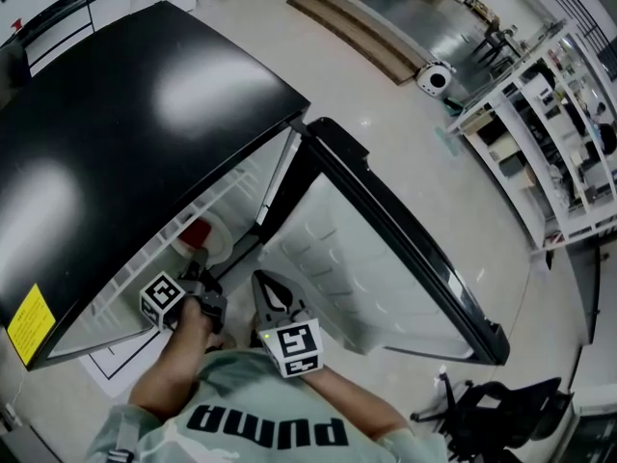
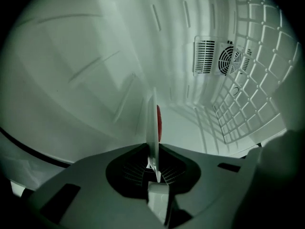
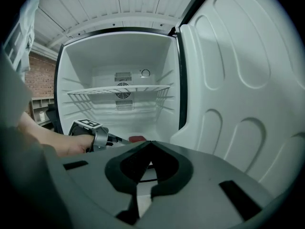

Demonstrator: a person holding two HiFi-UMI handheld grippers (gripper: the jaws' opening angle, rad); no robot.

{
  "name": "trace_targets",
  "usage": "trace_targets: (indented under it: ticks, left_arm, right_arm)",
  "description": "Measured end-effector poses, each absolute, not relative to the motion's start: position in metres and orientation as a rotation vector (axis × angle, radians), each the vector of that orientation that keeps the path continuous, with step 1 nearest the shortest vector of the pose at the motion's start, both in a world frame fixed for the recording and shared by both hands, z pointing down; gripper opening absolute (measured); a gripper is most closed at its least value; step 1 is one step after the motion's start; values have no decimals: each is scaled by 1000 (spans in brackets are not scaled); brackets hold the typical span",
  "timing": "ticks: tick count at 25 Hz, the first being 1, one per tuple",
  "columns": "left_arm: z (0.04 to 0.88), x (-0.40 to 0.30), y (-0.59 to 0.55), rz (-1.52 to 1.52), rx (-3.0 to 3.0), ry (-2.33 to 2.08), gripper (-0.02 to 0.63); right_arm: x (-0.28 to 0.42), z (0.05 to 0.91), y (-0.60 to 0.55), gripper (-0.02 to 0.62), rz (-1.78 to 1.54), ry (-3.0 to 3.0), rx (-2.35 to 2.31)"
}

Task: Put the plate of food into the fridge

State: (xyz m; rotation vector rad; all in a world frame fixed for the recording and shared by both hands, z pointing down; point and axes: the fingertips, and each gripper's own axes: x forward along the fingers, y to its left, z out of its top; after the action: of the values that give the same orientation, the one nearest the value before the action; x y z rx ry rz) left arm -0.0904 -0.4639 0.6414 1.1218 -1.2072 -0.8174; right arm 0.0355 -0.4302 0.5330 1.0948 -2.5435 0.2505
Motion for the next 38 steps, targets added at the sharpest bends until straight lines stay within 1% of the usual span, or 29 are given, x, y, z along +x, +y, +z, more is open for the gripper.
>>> trace_targets:
  ticks: [18, 32, 38]
  left_arm:
    - [656, -106, -480, -830, 1061, -1240, 48]
    - [659, -107, -482, -776, 999, -1291, 48]
    - [658, -107, -482, -693, 994, -1333, 52]
  right_arm:
    - [31, 536, -433, 5, 250, -2545, 1085]
    - [37, 535, -424, 5, 294, -2530, 1143]
    - [42, 534, -420, 5, 309, -2522, 1174]
